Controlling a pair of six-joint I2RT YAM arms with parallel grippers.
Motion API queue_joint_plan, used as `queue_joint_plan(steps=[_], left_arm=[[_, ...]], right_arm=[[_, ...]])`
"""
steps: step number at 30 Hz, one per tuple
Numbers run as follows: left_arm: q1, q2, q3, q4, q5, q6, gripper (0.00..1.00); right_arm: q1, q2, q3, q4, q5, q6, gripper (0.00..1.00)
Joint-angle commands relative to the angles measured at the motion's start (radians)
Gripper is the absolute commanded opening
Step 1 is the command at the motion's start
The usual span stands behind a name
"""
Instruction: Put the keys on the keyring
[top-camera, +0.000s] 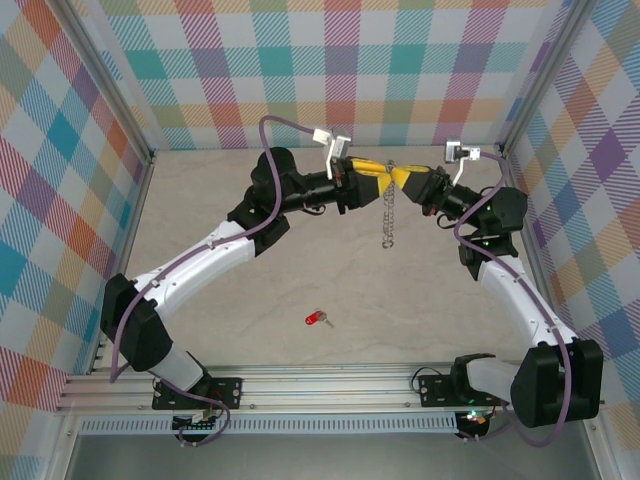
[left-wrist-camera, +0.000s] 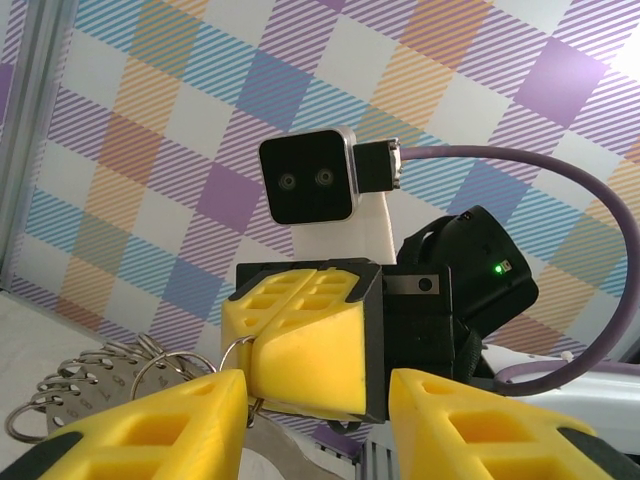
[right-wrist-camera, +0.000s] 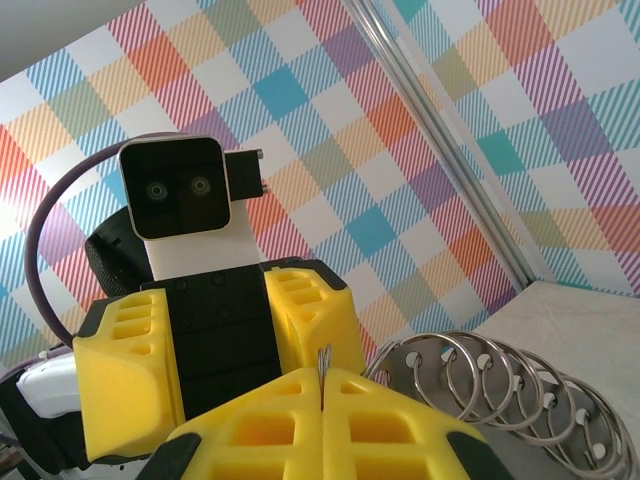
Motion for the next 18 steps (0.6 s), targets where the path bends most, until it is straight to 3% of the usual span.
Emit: queue_joint_plan(steps=[1, 18], left_arm=[[-0.001, 0.02, 0.027, 0.024, 0.007, -0.008, 0.41], [0.026, -0.04, -0.046, 0.085, -0.083, -0.033, 0.59]], right_arm=[[0.007, -0.03, 0.014, 0.042, 0.001, -0.03, 0.0], [0.007, -0.034, 0.007, 0.03, 0.007, -0.041, 0.0]])
